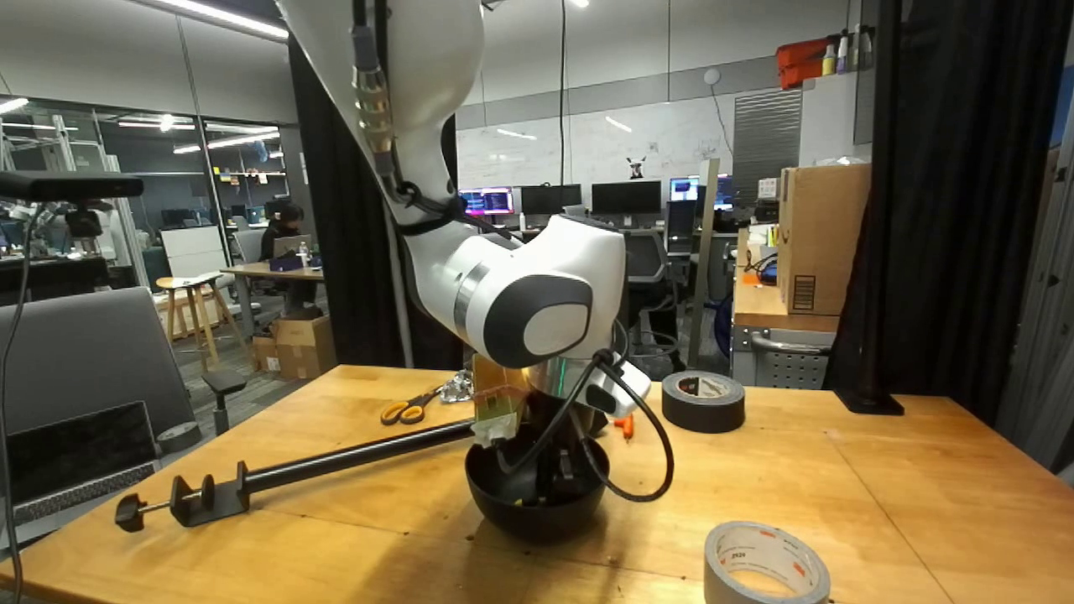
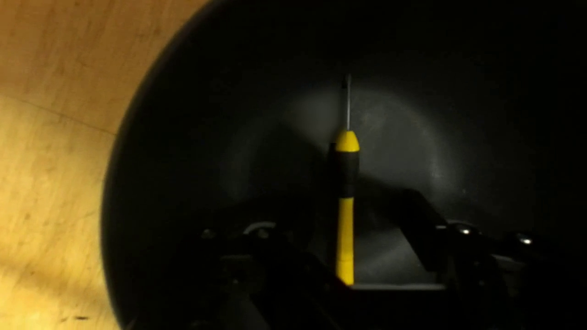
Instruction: Remove the object in the bowl then put the scissors and tape inside.
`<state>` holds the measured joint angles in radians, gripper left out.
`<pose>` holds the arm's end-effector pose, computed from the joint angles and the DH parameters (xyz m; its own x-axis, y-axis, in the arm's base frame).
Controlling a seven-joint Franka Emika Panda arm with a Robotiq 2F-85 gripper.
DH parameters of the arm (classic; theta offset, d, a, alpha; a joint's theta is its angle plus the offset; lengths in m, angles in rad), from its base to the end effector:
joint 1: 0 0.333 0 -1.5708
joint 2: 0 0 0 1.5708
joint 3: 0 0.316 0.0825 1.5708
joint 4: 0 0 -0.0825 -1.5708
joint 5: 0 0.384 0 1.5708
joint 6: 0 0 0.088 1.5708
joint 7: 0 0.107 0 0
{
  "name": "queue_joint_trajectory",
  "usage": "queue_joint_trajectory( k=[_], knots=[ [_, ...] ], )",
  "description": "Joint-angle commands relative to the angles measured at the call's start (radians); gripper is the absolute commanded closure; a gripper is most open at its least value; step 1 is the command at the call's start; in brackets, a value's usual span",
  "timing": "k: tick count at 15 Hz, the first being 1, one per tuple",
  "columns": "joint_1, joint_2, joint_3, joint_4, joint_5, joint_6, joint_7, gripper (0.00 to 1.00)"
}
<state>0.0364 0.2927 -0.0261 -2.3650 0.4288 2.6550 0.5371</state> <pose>0.5075 -0.0067 0.2020 0.6189 -0.7751 -0.1273 -0.7848 -0.6034 -0.1414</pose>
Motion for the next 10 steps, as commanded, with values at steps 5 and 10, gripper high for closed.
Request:
queue_joint_trajectory(
  k=[5, 10],
  knots=[
    [0.001, 0.014, -0.004, 0.025, -0.014, 0.013, 0.005, 0.94],
    [-0.003, -0.027, -0.012, 0.012, -0.025, -0.022, 0.006, 0.91]
  ],
)
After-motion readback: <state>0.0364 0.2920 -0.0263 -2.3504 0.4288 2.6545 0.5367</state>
